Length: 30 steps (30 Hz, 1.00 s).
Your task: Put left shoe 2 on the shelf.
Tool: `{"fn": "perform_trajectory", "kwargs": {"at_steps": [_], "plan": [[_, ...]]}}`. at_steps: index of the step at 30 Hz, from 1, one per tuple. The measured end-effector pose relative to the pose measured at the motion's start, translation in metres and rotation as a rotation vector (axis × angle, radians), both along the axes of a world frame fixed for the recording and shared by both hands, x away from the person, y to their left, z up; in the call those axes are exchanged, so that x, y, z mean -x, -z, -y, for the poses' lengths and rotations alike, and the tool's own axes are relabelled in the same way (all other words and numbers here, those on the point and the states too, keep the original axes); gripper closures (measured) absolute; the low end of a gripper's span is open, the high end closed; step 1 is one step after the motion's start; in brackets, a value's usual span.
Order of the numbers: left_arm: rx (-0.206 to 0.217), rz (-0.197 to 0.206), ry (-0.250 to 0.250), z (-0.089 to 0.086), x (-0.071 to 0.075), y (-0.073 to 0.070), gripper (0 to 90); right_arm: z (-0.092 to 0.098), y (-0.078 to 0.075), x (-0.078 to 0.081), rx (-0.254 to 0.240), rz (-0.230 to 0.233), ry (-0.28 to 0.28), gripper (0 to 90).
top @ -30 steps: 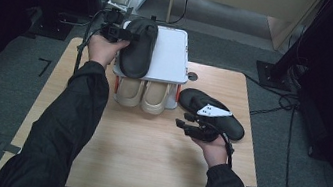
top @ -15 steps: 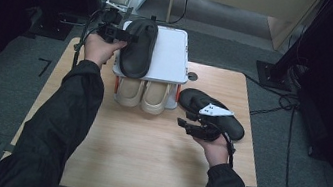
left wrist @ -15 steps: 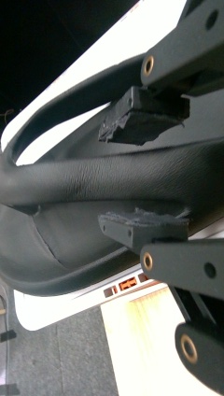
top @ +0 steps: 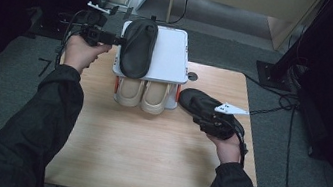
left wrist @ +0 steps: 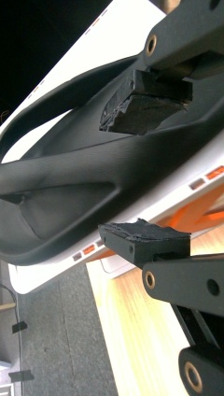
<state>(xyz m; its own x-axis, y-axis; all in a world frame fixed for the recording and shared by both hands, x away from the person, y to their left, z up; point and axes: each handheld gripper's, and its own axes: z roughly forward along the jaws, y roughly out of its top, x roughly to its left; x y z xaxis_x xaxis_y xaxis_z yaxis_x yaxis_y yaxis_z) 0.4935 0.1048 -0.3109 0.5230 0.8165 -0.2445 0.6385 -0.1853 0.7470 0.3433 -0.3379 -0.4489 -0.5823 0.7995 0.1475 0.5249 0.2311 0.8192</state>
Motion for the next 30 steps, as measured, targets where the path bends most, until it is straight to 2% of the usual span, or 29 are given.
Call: {"fn": "perform_trajectory", "kwargs": {"at_steps": [6,9,16,19,30], "plan": [[-0.003,0.002,-0.004,-0.012,0.011,0.007,43.4,0.013,0.004,-0.004,0.010,-0.006,0.024,52.1],[-0.005,0.010,0.001,-0.014,0.017,0.010,43.3,0.018,0.006,-0.006,-0.004,-0.016,0.036,52.2],[-0.017,0.027,0.016,-0.019,0.030,0.018,42.3,0.030,0.007,-0.009,0.002,-0.004,0.057,52.6],[-0.024,0.023,0.021,-0.021,0.033,0.021,41.7,0.036,0.009,-0.011,-0.021,-0.016,0.080,52.7],[-0.015,0.024,0.012,-0.032,0.042,0.043,40.4,0.052,0.013,-0.016,-0.014,-0.019,0.130,53.1]]}}
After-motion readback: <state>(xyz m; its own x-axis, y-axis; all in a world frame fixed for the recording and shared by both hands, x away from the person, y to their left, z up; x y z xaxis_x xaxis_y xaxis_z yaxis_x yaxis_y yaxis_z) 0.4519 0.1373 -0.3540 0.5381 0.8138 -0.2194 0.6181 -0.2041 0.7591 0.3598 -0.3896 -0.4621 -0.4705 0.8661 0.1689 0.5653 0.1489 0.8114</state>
